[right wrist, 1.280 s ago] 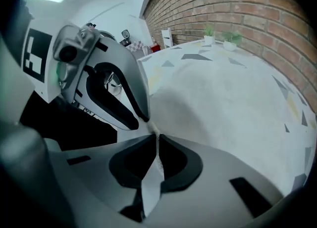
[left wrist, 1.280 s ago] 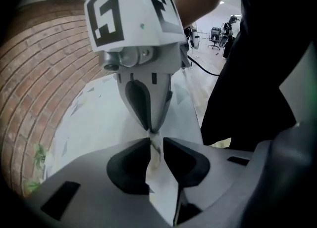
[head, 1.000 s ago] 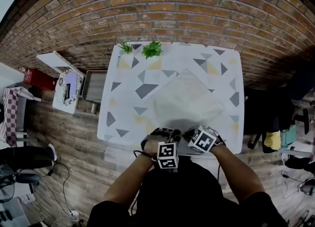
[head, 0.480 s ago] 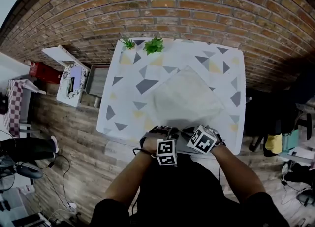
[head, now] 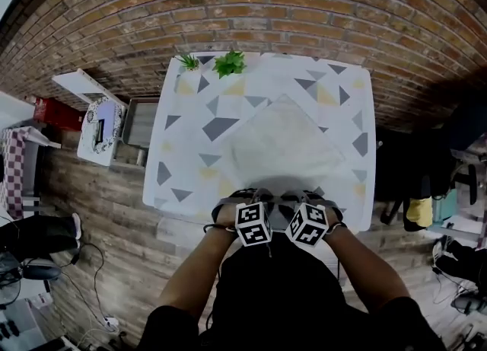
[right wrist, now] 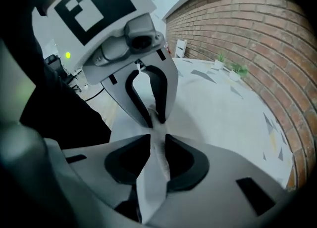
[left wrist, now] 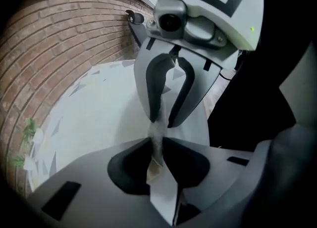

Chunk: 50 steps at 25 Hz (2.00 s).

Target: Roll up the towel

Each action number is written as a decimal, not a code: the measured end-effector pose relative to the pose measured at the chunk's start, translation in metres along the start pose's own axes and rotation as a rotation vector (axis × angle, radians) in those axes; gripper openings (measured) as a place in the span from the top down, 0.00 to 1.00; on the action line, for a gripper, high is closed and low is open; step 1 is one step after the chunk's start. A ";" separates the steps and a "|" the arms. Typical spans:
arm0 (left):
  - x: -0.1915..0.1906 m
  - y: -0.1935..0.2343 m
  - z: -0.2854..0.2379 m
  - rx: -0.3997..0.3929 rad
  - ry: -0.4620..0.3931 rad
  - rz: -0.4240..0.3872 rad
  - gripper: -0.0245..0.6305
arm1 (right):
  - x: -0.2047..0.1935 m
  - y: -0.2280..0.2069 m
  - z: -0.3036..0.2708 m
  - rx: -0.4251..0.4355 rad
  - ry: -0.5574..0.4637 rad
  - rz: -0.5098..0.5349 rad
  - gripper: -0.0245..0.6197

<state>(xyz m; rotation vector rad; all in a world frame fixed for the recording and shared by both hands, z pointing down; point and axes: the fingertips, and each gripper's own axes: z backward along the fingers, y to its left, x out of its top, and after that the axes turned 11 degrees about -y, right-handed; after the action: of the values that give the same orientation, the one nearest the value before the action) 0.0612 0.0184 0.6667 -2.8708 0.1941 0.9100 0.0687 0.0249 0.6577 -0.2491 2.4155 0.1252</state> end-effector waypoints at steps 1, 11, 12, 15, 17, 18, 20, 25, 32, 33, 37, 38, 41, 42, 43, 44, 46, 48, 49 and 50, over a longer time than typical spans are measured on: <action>0.001 0.000 0.001 -0.011 -0.011 0.017 0.84 | -0.002 -0.002 -0.002 -0.008 0.011 -0.001 0.79; 0.002 0.003 0.012 0.010 -0.043 -0.059 0.76 | -0.004 -0.009 -0.007 -0.040 0.062 -0.039 0.90; 0.000 0.002 0.012 0.007 -0.041 -0.075 0.73 | -0.003 -0.009 -0.006 -0.030 0.065 -0.075 0.91; 0.002 0.000 0.011 -0.008 -0.059 -0.104 0.72 | 0.001 -0.008 -0.004 -0.011 0.059 -0.165 0.91; 0.003 0.002 0.013 -0.004 -0.077 -0.121 0.72 | 0.005 -0.008 -0.002 -0.006 0.049 -0.223 0.91; 0.003 0.004 0.014 -0.002 -0.087 -0.129 0.75 | 0.007 -0.008 -0.001 -0.004 0.047 -0.248 0.91; 0.003 0.006 0.015 -0.011 -0.106 -0.137 0.85 | 0.011 -0.009 0.000 -0.005 0.046 -0.288 0.91; 0.000 0.001 0.014 -0.097 -0.123 -0.094 0.89 | 0.010 -0.006 0.000 -0.026 0.070 -0.355 0.91; -0.001 0.006 0.015 -0.179 -0.114 -0.056 0.89 | 0.009 -0.014 -0.005 -0.015 0.101 -0.355 0.90; 0.000 0.008 0.014 -0.187 -0.110 -0.055 0.89 | 0.009 -0.016 -0.006 -0.010 0.106 -0.338 0.90; -0.001 0.011 0.014 -0.208 -0.101 -0.047 0.89 | 0.009 -0.019 -0.007 0.024 0.134 -0.299 0.89; 0.000 0.013 0.014 -0.207 -0.101 -0.046 0.89 | 0.009 -0.021 -0.007 0.028 0.136 -0.298 0.89; 0.002 0.026 0.015 -0.179 -0.105 -0.040 0.86 | 0.008 -0.029 -0.009 0.046 0.128 -0.308 0.89; 0.003 0.030 0.016 -0.160 -0.104 -0.044 0.82 | 0.009 -0.031 -0.010 0.055 0.125 -0.312 0.89; 0.004 0.035 0.017 -0.139 -0.102 -0.057 0.78 | 0.009 -0.033 -0.011 0.065 0.126 -0.316 0.89; 0.005 0.038 0.019 -0.118 -0.102 -0.079 0.75 | 0.010 -0.034 -0.011 0.072 0.129 -0.320 0.89; 0.009 0.037 0.023 -0.097 -0.103 -0.135 0.74 | 0.009 -0.037 -0.012 0.079 0.137 -0.326 0.89; 0.013 0.032 0.024 -0.100 -0.100 -0.190 0.75 | 0.008 -0.041 -0.014 0.085 0.140 -0.339 0.89; 0.013 0.029 0.023 -0.104 -0.094 -0.212 0.75 | 0.008 -0.042 -0.014 0.090 0.139 -0.349 0.89; 0.012 0.027 0.021 -0.104 -0.084 -0.228 0.75 | 0.008 -0.043 -0.015 0.095 0.139 -0.359 0.89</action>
<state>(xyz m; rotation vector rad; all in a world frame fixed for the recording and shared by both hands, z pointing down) 0.0546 -0.0057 0.6405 -2.8619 -0.1906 1.0193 0.0622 -0.0202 0.6622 -0.6597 2.4607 -0.1735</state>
